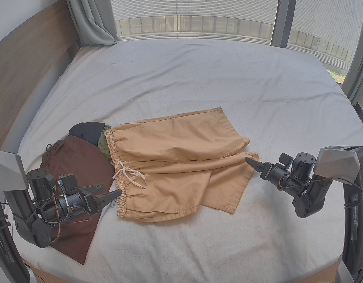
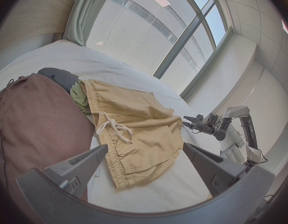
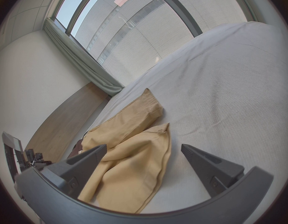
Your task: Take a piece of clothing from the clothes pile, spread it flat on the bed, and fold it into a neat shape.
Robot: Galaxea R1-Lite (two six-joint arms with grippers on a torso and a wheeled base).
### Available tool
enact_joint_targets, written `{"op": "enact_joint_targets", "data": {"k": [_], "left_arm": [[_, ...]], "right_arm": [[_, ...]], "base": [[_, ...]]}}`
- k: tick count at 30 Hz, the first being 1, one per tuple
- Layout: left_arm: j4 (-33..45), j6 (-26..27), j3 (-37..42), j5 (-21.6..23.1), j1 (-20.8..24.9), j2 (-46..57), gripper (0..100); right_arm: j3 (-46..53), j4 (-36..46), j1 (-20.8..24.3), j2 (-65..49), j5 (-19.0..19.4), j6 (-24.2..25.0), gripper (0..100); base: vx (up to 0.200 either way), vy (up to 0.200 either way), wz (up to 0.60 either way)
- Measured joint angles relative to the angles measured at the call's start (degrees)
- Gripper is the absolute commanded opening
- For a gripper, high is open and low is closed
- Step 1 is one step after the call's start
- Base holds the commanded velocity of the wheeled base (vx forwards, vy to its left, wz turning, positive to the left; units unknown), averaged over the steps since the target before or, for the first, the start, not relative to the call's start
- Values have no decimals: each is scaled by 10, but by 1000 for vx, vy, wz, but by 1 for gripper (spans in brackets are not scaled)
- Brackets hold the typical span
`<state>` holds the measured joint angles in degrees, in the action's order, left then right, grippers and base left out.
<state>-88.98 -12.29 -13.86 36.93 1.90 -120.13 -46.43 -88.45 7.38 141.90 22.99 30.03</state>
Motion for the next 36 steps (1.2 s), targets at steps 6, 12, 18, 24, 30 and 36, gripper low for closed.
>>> {"op": "enact_joint_targets", "data": {"k": [6,12,18,24,30,36], "left_arm": [[0,3,0,0,-1,1,100],[0,7,11,1,-10,28,100],[0,8,43,28,-31,80,100],[0,25,83,33,-40,127,100],[1,41,106,26,-45,153,100],[1,67,122,29,-59,162,100]], "right_arm": [[66,2,11,-52,27,-7,100],[102,2,28,-89,31,-26,100],[131,2,46,-108,32,-52,100],[153,2,61,-117,32,-70,100],[161,2,66,-120,32,-74,100],[166,2,69,-119,36,-74,100]], "base": [[0,0,0],[0,0,0],[0,0,0],[0,0,0],[0,0,0],[0,0,0]]}}
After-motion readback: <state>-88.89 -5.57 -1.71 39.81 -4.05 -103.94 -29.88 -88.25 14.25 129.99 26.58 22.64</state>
